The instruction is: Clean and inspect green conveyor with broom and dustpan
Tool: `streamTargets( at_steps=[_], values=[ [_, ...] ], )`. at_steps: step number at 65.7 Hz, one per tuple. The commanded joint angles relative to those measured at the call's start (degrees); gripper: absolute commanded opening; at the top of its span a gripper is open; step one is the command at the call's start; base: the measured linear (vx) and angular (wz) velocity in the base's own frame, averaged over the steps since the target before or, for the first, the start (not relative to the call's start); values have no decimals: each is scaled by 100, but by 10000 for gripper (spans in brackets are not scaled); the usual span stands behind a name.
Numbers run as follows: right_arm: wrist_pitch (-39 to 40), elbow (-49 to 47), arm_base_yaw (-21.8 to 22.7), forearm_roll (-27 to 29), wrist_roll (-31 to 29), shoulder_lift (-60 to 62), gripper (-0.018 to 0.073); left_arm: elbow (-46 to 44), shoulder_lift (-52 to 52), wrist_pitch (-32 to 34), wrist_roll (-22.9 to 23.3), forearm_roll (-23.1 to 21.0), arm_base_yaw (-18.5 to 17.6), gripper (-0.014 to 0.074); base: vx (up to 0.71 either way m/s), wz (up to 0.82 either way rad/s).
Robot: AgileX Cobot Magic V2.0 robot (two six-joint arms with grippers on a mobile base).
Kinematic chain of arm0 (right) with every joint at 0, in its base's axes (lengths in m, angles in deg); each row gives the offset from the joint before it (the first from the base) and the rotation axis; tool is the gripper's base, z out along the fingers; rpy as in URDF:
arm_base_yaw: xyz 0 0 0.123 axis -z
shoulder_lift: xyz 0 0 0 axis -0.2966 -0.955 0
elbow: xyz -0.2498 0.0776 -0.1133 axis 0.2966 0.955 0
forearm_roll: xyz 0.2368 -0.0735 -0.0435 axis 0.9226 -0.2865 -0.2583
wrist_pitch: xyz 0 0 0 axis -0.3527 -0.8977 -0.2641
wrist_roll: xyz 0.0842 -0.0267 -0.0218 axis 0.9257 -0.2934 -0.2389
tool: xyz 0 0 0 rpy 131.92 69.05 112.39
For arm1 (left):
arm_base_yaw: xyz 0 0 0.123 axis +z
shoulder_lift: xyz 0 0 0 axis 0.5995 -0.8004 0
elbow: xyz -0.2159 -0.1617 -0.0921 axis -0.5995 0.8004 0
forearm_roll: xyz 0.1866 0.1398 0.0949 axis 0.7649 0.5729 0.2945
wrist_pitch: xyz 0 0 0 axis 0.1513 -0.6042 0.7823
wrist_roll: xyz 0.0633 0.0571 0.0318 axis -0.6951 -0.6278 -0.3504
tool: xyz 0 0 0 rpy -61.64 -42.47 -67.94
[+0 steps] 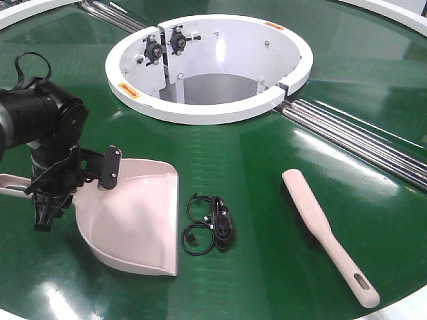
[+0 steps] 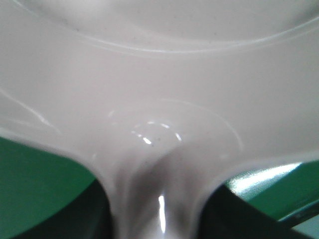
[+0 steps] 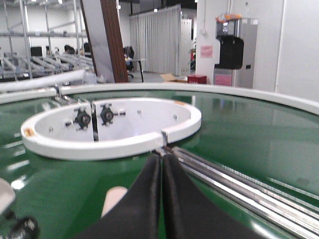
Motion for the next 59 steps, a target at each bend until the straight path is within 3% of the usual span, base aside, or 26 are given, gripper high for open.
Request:
streamTargets(
  at_steps=[1, 15, 34, 40, 48, 59],
  values=[
    [-347, -891, 17, 37, 117, -583, -9, -174, 236, -228, 31, 203, -37, -6, 0, 0],
    [-1720, -2069, 17, 521, 121, -2067, -9, -174, 236, -228, 31, 203, -37, -6, 0, 0],
    [-1764, -2176, 17, 563, 122, -2971, -6, -174, 236, -228, 31, 203, -37, -6, 0, 0],
    [-1938, -2200, 17, 521, -237, -3213, 13, -174, 236, -228, 31, 203, -37, -6, 0, 0],
    [-2718, -2476, 17, 641, -840, -3654, 100, -174, 236, -228, 31, 203, -37, -6, 0, 0],
    [-3511, -3036, 17, 935, -943, -4277, 314, -174, 236, -228, 31, 203, -37, -6, 0, 0]
  ],
)
